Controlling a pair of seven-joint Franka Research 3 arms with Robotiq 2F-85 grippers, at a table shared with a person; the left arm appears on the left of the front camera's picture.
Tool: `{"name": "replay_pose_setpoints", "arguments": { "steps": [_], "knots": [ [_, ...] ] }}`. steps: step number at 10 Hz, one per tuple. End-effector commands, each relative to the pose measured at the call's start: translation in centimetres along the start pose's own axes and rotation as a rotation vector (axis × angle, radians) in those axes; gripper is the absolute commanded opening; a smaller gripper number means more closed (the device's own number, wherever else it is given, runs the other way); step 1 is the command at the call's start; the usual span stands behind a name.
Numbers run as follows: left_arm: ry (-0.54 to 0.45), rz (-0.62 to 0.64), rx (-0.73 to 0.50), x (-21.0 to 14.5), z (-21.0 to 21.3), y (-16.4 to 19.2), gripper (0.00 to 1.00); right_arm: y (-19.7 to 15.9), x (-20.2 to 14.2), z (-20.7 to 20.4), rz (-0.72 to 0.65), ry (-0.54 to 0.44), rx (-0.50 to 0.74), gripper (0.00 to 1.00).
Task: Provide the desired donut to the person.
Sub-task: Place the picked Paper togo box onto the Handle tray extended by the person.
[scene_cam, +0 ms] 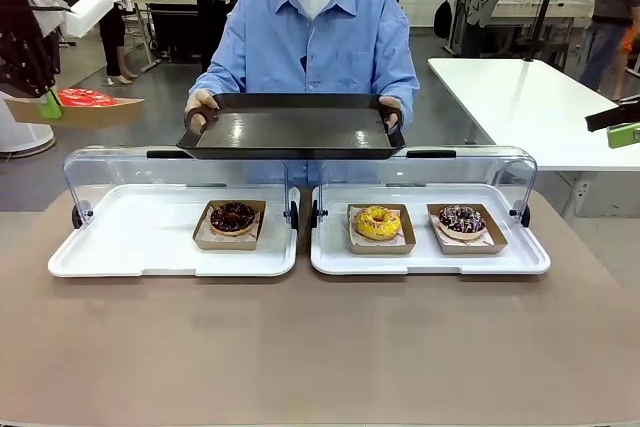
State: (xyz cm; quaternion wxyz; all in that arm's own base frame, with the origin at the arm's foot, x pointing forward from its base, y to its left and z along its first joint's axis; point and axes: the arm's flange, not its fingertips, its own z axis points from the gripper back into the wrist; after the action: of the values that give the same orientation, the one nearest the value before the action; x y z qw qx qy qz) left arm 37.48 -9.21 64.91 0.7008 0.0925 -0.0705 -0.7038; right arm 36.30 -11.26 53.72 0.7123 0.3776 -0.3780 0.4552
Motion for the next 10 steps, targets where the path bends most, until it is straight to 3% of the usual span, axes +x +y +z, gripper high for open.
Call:
{"name": "replay_pose_setpoints", "arguments": {
  "steps": [1, 7, 10],
  "knots": [
    [0.006, -0.003, 0.003, 0.1, 0.1, -0.1, 0.0, 0.0, 0.1, 0.1, 0.009, -0.015, 0.002, 1.0],
    [0.0, 0.0, 0.0, 0.0, 0.0, 0.0, 0.01, 0.0, 0.1, 0.1, 0.009, -0.015, 0.002, 1.0],
    [-0.038, -0.049, 0.028, 4.5, 6.3, -0.4, 0.01, 0.0, 0.1, 0.1, 0.009, -0.015, 0.002, 1.0]
  ]
}}
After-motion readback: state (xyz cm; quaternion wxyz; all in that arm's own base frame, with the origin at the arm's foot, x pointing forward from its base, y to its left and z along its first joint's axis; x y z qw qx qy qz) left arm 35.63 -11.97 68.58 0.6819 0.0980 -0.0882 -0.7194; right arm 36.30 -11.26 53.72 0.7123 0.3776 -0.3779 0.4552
